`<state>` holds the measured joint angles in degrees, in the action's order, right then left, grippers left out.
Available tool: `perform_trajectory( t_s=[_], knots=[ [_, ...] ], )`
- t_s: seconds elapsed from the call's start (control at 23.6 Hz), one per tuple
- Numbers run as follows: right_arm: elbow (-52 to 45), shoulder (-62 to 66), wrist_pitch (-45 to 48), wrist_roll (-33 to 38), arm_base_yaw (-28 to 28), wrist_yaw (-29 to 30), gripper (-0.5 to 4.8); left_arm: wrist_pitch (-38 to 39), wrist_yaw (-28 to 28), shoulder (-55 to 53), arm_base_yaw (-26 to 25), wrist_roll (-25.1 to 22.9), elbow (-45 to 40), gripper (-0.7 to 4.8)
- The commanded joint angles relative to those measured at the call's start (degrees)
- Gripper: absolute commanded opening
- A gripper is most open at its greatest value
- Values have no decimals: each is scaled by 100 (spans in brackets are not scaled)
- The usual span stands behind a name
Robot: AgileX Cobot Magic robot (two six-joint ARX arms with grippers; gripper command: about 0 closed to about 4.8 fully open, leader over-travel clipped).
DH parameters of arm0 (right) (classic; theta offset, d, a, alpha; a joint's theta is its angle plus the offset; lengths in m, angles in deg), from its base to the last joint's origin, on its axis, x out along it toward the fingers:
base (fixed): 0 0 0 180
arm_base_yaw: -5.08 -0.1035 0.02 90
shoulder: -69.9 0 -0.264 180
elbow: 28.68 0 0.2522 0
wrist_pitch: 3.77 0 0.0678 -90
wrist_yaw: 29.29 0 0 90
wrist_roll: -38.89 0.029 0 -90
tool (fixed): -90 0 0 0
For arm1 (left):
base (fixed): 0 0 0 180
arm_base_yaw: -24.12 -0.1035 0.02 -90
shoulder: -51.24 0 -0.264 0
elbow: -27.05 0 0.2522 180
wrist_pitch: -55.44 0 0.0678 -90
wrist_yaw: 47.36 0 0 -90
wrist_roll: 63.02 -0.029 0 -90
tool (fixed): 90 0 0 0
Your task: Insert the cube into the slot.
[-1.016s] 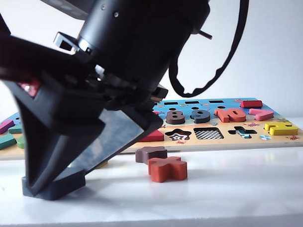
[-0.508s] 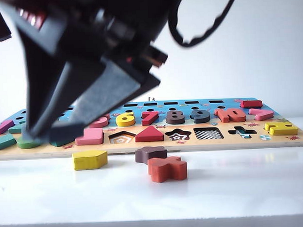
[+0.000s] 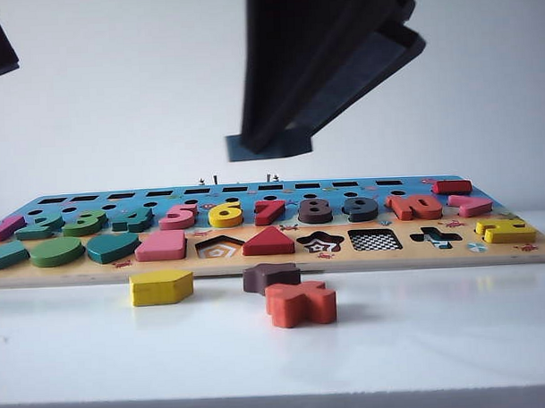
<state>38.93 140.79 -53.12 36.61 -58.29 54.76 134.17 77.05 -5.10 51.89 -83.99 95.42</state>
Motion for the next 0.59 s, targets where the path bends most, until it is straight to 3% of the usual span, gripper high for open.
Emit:
perform_trajectory(
  t_s=[0.04, 0.38, 0.59],
  knots=[
    [35, -201, -234, -514, 234, -31, 151, -44, 52, 7, -4, 0, 22, 17],
    [33, -516, -433, -2597, 1244, -28, 151, -732, 9, 15, -7, -4, 24, 17],
    [28, -514, -409, -3340, 1679, -33, 150, -1178, -59, 15, -11, -4, 24, 17]
  ],
)
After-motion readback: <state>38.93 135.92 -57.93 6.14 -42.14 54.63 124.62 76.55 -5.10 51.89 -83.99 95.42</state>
